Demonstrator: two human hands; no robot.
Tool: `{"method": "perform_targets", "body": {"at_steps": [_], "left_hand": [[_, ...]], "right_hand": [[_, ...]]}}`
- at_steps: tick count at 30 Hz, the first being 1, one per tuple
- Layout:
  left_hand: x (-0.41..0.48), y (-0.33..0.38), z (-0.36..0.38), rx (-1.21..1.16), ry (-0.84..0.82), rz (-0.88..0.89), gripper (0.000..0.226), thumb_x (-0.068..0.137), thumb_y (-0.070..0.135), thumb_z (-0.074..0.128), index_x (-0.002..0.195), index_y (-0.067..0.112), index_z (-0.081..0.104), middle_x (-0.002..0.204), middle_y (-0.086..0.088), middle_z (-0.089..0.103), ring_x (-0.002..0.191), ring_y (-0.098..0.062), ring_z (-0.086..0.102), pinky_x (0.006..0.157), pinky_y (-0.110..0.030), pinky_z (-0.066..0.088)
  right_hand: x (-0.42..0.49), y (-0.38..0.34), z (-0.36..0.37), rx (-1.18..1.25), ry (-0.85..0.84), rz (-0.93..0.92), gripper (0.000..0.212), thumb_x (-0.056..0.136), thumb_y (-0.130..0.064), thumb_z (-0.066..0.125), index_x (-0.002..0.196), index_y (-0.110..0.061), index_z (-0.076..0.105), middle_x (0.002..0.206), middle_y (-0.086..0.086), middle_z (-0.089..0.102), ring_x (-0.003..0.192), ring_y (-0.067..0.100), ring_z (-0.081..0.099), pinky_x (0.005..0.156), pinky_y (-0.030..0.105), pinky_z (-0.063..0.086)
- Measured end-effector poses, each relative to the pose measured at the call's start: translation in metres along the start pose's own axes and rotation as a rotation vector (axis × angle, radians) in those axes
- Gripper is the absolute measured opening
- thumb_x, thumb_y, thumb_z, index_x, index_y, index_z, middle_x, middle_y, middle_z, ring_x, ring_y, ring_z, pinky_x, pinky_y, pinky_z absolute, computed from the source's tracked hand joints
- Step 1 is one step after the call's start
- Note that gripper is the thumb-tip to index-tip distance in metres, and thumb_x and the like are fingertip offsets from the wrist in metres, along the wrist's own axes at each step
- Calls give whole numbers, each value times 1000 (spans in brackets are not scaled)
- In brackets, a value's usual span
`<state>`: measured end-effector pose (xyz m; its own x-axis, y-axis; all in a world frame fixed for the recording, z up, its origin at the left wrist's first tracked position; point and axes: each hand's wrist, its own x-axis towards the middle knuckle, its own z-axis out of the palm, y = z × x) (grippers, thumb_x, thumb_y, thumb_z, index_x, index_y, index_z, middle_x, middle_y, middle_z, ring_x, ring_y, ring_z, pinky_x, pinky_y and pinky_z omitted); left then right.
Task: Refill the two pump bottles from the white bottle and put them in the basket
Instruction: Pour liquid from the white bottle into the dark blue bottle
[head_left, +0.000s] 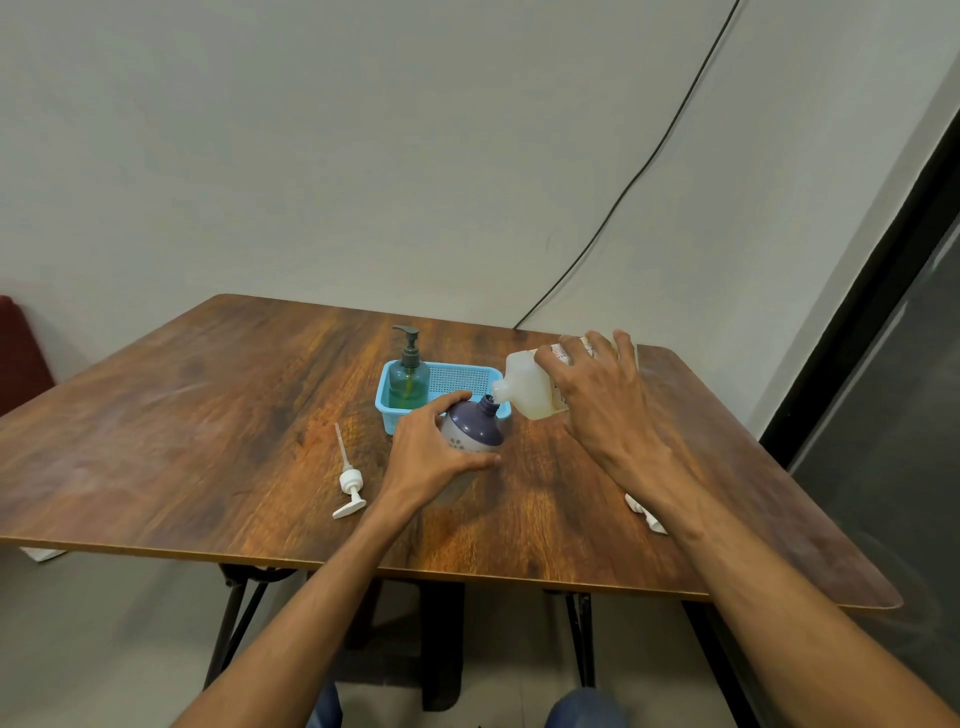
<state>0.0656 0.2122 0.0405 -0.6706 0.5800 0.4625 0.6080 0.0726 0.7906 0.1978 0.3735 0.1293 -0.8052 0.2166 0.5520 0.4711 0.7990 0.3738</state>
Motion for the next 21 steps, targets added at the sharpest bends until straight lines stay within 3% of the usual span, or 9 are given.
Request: {"method": "perform_targets", "body": {"at_steps": [8, 13, 18, 21], "left_hand": [[1, -1, 0, 4, 8, 1, 86, 55, 38, 96, 131, 18, 61, 124, 3, 65, 106, -7, 59, 85, -9, 43], [1, -2, -1, 9, 8, 0, 89, 55, 40, 96, 133, 17, 61, 127, 1, 65, 110, -8, 59, 91, -17, 46], [1, -1, -1, 2, 7, 0, 86, 56, 38, 96, 132, 17, 61, 126, 1, 66, 108, -7, 59, 87, -11, 43], [1, -2, -1, 3, 6, -5, 87, 56, 38, 96, 133, 16, 61, 127, 1, 65, 109, -8, 59, 90, -15, 46]], "right_hand": [[0, -1, -2, -3, -13, -3, 75, 52, -11, 93, 119, -17, 61, 114, 19, 67, 106, 42, 60, 95, 58, 41], [1, -1, -3, -7, -2, -5, 72, 55, -11, 92, 119, -17, 61, 114, 19, 67, 105, 42, 61, 95, 58, 41], [1, -2, -3, -1, -6, -7, 74, 53, -12, 94, 119, -16, 62, 114, 20, 67, 105, 43, 61, 95, 59, 42], [1, -3, -4, -4, -7, -12, 74, 52, -12, 94, 119, -16, 62, 113, 20, 68, 104, 42, 61, 95, 58, 42]]}}
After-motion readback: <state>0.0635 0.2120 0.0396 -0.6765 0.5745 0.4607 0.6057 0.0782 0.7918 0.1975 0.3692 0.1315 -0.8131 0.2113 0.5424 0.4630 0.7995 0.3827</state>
